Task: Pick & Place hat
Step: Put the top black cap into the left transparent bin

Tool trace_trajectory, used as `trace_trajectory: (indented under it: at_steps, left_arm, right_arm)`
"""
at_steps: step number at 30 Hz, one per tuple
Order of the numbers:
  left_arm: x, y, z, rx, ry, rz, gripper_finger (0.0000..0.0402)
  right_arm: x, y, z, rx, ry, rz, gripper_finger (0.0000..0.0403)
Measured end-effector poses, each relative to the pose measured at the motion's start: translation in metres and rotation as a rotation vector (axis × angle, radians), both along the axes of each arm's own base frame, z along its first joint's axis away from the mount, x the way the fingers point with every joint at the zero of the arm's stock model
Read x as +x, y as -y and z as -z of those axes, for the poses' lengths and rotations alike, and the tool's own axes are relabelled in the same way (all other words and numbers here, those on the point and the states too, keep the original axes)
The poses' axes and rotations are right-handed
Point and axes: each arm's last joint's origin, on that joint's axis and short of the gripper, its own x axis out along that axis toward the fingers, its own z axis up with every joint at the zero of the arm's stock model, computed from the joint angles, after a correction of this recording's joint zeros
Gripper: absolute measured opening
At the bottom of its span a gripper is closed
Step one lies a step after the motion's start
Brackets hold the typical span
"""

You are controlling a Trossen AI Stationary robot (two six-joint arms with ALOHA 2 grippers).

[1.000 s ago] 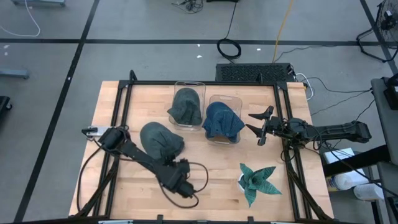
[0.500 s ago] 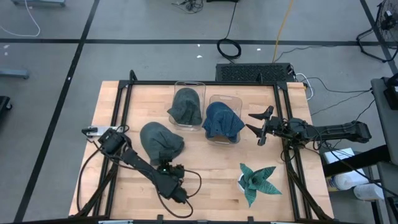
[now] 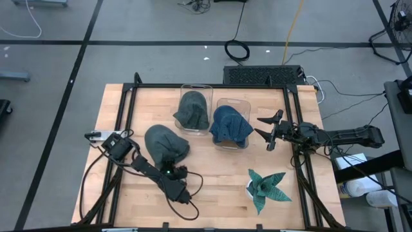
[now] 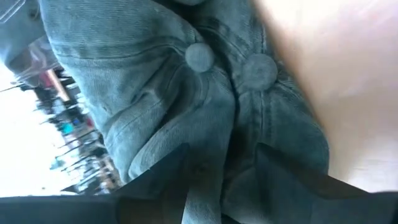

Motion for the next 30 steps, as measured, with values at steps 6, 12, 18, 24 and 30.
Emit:
trace_trajectory:
  at_steps: [6,12,18,24,30]
  left_arm:
    - [-0.004,-0.004,0.004,0.032,0.006,-0.015,0.0135]
    - [-0.005,-0.002,0.005,0.022,-0.012,0.004,0.0012]
    - [-0.002,0.001,0.002,0.011,0.000,0.003,0.0003]
    - [0.007,0.010,-0.022,-0.047,0.109,-0.003,0.0002]
    - [0.010,0.010,-0.028,-0.057,0.126,0.006,0.0001]
  right_arm:
    - [0.000,0.000,0.000,0.000,0.000,0.000,0.0222]
    - [0.000,0.000,0.000,0.000,0.001,0.000,0.0222]
    - [0.000,0.000,0.000,0.000,0.001,0.000,0.0222]
    - [0.000,0.000,0.000,0.000,0.001,0.000,0.0222]
    - [0.000,0.000,0.000,0.000,0.001,0.000,0.0222]
